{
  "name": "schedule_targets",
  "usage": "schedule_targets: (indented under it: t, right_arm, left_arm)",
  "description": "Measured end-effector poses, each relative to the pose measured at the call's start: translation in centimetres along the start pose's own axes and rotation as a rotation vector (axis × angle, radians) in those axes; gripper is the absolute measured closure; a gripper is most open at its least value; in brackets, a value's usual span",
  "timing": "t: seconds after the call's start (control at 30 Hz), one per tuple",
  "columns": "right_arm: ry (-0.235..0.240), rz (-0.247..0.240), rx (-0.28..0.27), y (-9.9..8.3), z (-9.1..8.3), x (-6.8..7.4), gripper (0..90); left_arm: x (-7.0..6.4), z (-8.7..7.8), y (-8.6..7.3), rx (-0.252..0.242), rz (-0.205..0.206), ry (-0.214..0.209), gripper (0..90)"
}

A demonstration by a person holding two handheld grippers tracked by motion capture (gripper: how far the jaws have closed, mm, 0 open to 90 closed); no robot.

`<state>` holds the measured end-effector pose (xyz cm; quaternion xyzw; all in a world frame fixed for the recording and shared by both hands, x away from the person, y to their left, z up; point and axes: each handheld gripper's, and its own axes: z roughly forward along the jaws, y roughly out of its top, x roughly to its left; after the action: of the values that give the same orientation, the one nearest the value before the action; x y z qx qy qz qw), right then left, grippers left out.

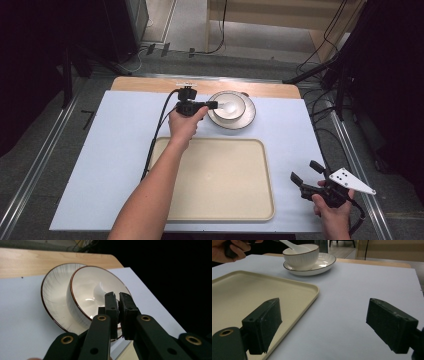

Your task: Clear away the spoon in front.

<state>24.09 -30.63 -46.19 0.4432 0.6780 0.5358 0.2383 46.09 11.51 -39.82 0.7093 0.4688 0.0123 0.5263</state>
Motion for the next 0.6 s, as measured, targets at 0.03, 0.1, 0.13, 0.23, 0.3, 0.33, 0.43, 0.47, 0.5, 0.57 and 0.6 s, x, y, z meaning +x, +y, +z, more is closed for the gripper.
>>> schedule_targets:
  t: [0.03,0.1,0.13,0.23,0.3,0.33,0.43,0.47,0.5,0.57,0.6]
  right_arm:
    - [-0.001,-0.002,0.001,0.0,0.0,0.0,12.5]
    - [-0.003,-0.004,0.0,0.1,0.0,0.1,12.5]
    - [-0.003,-0.004,0.0,0.1,0.0,0.1,12.5]
    - [-0.004,-0.007,-0.003,0.1,-0.1,0.2,12.5]
    - [-0.011,-0.006,-0.009,0.2,-0.2,0.2,12.5]
    - [-0.011,-0.006,-0.009,0.2,-0.2,0.2,12.5]
    - [-0.016,-0.007,-0.014,0.2,-0.1,0.0,12.4]
    - [-0.018,-0.007,-0.014,0.2,-0.1,0.1,12.4]
    - [-0.016,-0.009,-0.015,0.2,-0.1,0.1,12.4]
    - [-0.018,-0.009,-0.013,0.2,-0.1,0.1,12.4]
    - [-0.015,-0.018,-0.014,0.2,-0.1,0.2,12.4]
  left_arm:
    - [-0.2,-0.2,0.0,-0.005,0.011,0.006,86.2]
    - [-0.8,-0.9,0.0,-0.037,0.035,0.016,86.2]
    - [-0.8,-0.9,0.0,-0.037,0.035,0.016,86.3]
    - [-1.3,-1.6,-0.1,-0.063,0.044,0.02,86.2]
    - [-1.4,-2.1,-0.3,-0.075,0.041,0.026,86.3]
    - [-1.4,-2.4,-0.4,-0.079,0.043,0.029,86.3]
    - [-1.5,-3.3,-0.7,-0.087,0.056,0.04,86.3]
    - [-1.5,-3.9,-0.9,-0.098,0.063,0.047,86.2]
    - [-1.5,-3.9,-0.9,-0.098,0.063,0.047,86.3]
    - [-1.6,-4.6,-1.2,-0.112,0.069,0.057,86.2]
    - [-1.7,-5.1,-1.4,-0.127,0.076,0.066,86.2]
